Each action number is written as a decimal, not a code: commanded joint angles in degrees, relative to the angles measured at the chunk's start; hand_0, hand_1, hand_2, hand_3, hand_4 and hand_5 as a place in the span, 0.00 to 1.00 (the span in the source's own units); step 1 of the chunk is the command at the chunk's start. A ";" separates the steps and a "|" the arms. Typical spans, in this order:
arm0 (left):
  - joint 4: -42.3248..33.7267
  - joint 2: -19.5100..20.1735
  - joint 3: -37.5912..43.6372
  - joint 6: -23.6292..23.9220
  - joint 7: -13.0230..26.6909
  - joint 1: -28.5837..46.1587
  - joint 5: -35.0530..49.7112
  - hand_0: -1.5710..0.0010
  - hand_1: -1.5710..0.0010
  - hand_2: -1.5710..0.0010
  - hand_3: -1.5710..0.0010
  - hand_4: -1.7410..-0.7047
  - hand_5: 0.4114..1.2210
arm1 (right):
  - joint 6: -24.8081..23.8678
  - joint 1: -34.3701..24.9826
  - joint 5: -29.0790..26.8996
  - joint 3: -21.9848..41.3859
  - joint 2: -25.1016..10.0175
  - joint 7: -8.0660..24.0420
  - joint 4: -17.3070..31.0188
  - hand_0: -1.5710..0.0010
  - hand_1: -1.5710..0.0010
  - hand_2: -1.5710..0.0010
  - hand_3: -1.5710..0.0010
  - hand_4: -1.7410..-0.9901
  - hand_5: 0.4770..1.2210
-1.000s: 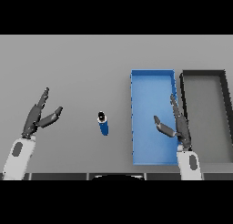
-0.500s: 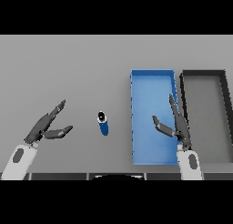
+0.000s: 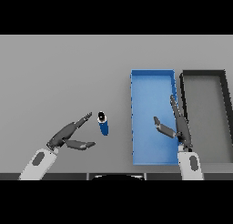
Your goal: Pick up the blue pipe and place it into the blue bin.
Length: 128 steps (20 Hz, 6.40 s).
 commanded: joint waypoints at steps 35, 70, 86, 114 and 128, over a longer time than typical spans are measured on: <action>11.18 -23.18 -2.86 5.93 -8.53 -9.01 -5.08 0.04 0.04 0.03 0.03 0.26 0.97 | 0.84 0.63 -1.18 -0.51 0.31 0.42 0.68 1.00 1.00 1.00 1.00 0.68 0.21; 2.09 -28.26 0.10 -2.37 1.26 -11.98 -9.33 0.00 0.00 0.00 0.00 0.26 1.00 | 18.27 -13.34 -24.19 7.63 -10.41 21.72 -21.74 1.00 1.00 0.96 1.00 0.60 0.11; 2.87 -29.94 3.55 -6.74 1.69 -12.02 -11.11 0.00 0.00 0.00 0.00 0.26 1.00 | 24.48 -34.65 -24.77 16.43 -4.06 30.78 -10.74 0.98 0.96 0.93 0.99 0.73 0.04; 2.00 -32.45 8.35 -15.85 3.00 -10.72 -19.85 0.70 0.72 0.73 0.76 0.58 0.89 | 20.53 -35.66 -20.78 21.05 1.79 24.98 -8.55 0.00 0.00 0.00 0.01 0.00 0.99; 2.78 -34.03 9.32 -14.48 8.22 -9.82 -20.21 0.99 0.99 0.99 0.99 0.80 0.08 | 23.65 -35.66 -26.26 13.34 9.40 33.64 -10.22 0.00 0.00 0.00 0.00 0.00 1.00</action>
